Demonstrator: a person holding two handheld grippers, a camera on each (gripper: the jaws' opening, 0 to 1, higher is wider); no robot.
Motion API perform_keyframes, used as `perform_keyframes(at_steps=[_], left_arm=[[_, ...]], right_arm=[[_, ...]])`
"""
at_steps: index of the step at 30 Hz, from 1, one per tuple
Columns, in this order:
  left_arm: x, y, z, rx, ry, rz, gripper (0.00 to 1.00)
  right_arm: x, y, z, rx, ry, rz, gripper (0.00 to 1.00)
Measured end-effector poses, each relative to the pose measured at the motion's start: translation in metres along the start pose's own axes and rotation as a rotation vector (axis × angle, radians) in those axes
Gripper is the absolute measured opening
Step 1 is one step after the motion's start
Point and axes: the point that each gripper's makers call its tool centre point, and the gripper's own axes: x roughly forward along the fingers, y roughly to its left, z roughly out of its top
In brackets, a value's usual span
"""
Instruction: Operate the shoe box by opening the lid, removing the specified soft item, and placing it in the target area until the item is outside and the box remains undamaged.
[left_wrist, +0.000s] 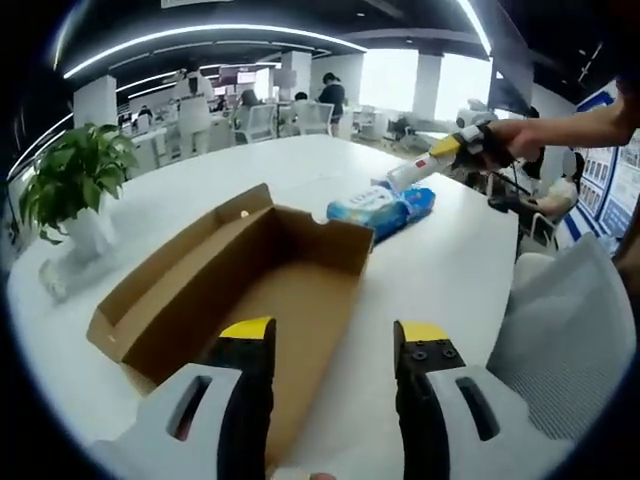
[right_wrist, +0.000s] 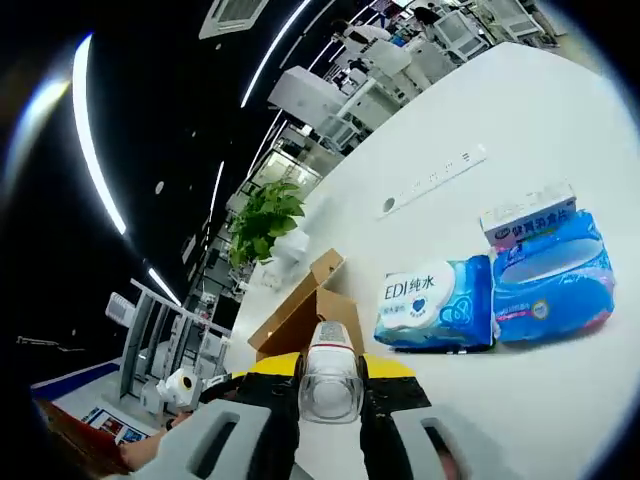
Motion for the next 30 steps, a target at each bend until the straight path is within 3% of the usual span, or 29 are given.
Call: perform_keyframes(at_steps=[20, 30], left_arm=[[-0.014, 0.017, -0.006, -0.039, 0.007, 0.064, 0.46], [-0.015, 0.023, -0.004, -0.059, 0.0, 0.079, 0.46]], right_arm=[[0.014, -0.042, 0.077, -0.087, 0.045, -0.103, 0.17], [0.02, -0.055, 0.097, -0.148, 0.086, -0.167, 0.17]])
